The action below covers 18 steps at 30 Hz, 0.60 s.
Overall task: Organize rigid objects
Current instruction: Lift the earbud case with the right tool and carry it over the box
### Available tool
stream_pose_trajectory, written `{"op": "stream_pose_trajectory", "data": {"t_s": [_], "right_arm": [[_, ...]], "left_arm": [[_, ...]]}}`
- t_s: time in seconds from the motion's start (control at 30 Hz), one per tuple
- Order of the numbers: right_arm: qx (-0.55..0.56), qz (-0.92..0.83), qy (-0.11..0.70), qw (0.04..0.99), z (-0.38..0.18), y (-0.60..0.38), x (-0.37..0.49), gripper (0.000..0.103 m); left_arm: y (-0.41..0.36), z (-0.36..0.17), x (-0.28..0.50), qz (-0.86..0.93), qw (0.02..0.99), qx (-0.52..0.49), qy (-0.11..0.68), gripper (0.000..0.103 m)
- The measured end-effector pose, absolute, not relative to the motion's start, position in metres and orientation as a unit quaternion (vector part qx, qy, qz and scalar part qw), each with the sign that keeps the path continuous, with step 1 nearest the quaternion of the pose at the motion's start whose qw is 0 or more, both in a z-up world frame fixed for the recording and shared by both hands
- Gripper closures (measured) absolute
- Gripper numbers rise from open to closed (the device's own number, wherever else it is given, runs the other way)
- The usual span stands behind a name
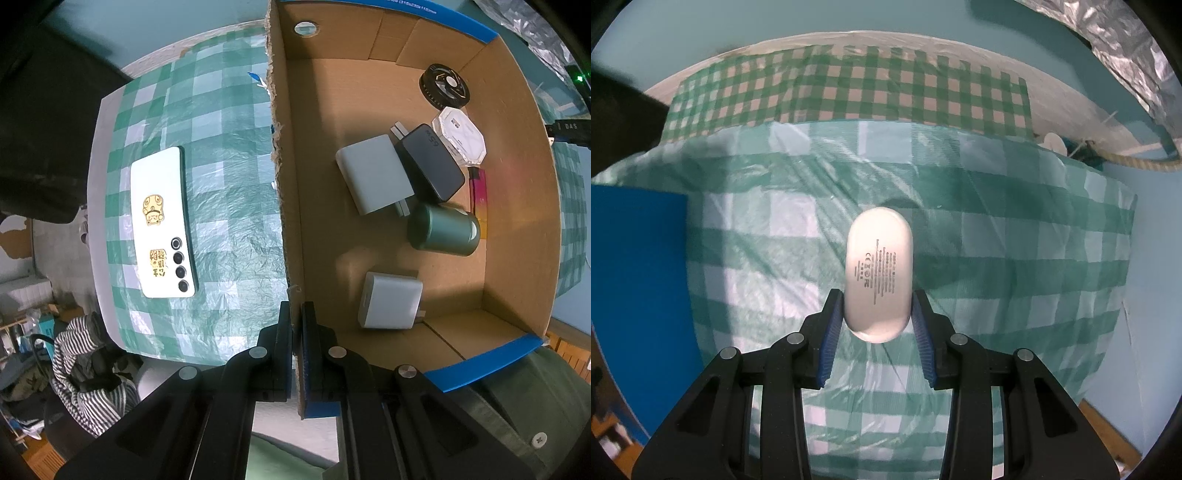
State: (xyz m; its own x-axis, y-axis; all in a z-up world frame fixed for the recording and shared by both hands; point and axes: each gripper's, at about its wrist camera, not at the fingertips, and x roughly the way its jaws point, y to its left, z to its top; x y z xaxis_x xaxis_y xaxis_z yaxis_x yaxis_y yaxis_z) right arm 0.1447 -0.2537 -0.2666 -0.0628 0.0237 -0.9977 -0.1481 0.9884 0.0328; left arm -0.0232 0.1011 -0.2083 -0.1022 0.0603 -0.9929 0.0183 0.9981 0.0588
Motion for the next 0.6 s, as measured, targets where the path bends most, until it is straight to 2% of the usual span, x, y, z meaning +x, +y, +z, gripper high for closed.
{"op": "stream_pose_trajectory", "data": {"t_s": [0.6], "right_arm": [[-0.058,0.11,0.713,0.69,-0.24,-0.228,0.105,0.067]], "left_arm": [[0.099,-0.208,-0.024,0.013,0.671,0.033,0.741,0.099]]}}
